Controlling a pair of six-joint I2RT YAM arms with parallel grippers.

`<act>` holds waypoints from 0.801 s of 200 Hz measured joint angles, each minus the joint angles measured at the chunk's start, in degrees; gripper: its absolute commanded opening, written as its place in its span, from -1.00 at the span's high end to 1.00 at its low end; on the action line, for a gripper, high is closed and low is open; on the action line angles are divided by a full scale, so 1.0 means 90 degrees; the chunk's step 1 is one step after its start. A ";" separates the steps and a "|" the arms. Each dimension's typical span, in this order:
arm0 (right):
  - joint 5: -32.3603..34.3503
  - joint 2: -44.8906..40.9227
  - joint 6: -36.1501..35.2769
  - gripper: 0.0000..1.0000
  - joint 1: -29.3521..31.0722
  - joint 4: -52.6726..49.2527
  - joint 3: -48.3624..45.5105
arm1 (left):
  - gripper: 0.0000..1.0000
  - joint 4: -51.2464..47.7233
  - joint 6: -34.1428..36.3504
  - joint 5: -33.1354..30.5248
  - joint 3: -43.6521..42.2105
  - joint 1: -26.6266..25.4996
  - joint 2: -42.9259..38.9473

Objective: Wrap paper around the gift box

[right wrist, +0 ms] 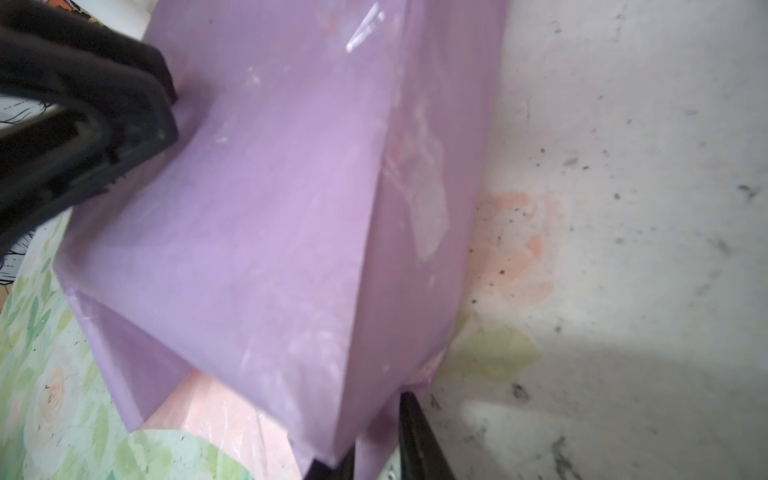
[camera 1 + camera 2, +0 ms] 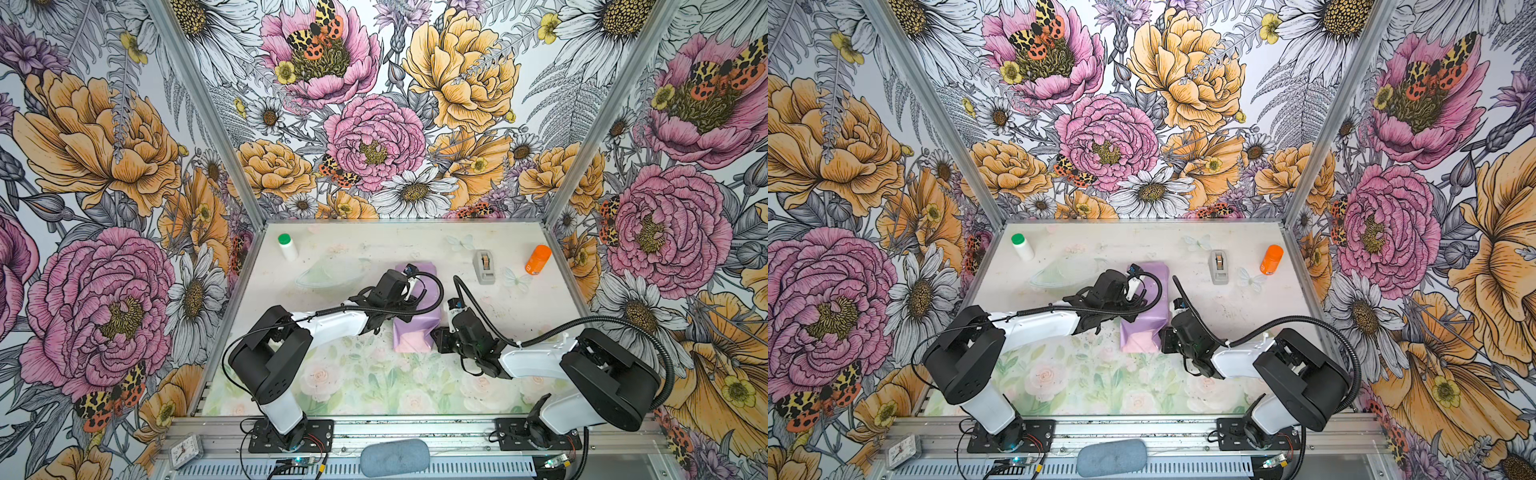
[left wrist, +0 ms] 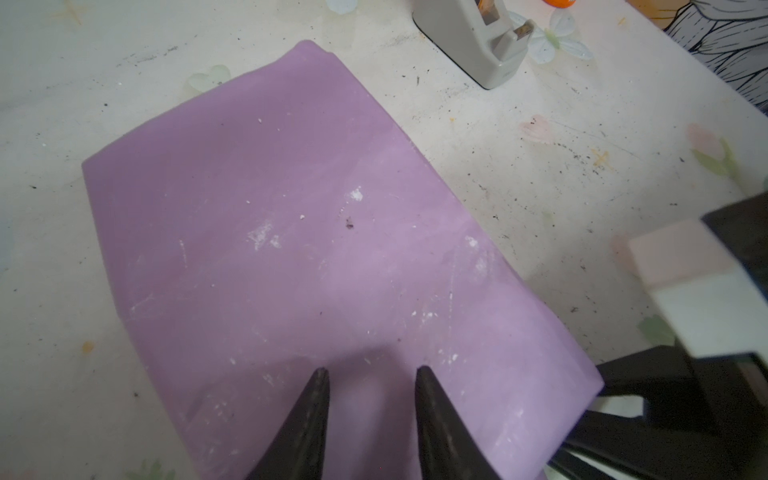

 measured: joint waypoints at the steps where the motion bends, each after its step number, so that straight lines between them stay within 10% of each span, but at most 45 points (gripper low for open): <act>1: 0.0000 0.0005 0.0005 0.58 0.0002 0.0005 0.0000 | 0.28 0.0000 0.0002 0.0000 -0.0002 0.0000 0.0000; 160: 0.0624 0.0954 0.0010 0.49 0.0350 0.1212 0.0187 | 0.29 0.0087 -0.0024 0.0051 -0.0039 -0.0002 0.0000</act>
